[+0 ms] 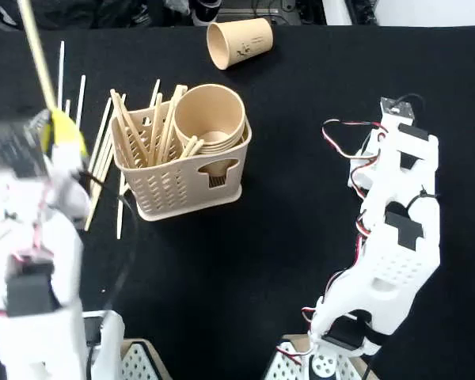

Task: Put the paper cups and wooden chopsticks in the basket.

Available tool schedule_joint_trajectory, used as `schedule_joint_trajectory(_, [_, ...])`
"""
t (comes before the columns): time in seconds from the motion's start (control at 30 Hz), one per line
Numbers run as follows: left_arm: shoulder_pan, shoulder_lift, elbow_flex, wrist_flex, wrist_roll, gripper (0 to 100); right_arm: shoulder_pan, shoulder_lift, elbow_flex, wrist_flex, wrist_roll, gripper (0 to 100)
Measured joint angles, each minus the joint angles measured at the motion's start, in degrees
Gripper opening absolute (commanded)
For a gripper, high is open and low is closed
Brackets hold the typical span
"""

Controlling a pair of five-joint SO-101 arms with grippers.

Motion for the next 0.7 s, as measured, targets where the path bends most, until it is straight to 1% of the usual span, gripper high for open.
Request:
schedule_joint_trajectory(0.13, [8.62,-13.80,12.75,-11.08,0.00,3,0.00,0.00,0.00,0.00,0.00,1.2])
schedule_joint_trajectory(0.23, [12.57,-21.54,21.36,-21.89,0.00,3,0.00,0.00,0.00,0.00,0.00,1.2])
schedule_joint_trajectory(0.3, [14.59,-24.18,26.02,-28.04,1.14,3,0.00,0.00,0.00,0.00,0.00,1.2])
schedule_joint_trajectory(0.37, [15.47,-24.79,28.48,-30.24,3.52,3,0.00,0.00,0.00,0.00,0.00,1.2])
schedule_joint_trajectory(0.5, [15.56,-23.21,31.47,-31.82,7.12,3,0.00,0.00,0.00,0.00,0.00,1.2])
schedule_joint_trajectory(0.6, [14.24,-19.87,32.79,-32.00,8.70,3,0.00,0.00,0.00,0.00,0.00,1.2])
schedule_joint_trajectory(0.7, [12.04,-15.82,32.88,-33.05,9.41,7,0.00,0.00,0.00,0.00,0.00,1.2])
